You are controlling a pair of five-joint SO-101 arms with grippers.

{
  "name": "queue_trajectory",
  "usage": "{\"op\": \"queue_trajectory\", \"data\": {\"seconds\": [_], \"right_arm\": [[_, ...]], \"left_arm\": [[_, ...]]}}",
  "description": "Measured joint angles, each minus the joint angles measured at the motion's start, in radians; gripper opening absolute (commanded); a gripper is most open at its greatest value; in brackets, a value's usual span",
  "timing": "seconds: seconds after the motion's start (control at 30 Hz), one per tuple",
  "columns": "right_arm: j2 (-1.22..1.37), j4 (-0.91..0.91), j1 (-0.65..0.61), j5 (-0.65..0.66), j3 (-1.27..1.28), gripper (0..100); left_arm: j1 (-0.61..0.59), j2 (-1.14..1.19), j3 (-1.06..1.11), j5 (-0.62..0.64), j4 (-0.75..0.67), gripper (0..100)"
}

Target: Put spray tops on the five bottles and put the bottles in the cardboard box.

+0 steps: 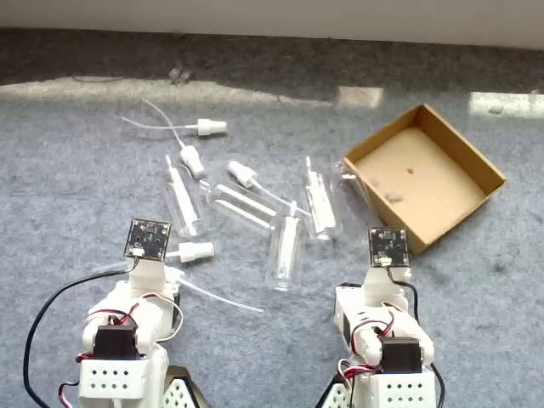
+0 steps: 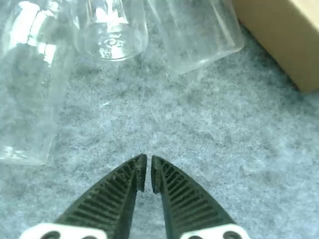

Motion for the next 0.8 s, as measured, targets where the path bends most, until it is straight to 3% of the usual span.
{"op": "queue_trajectory", "data": {"seconds": [0.67,0.8], "right_arm": [[0.0,0.0,0.0,0.0,0.0,0.9],[0.002,-0.086,0.0,0.0,0.0,1.0]], "left_arm": [[0.0,0.0,0.0,0.0,0.0,1],[0.0,0.0,0.0,0.0,0.0,1]]}}
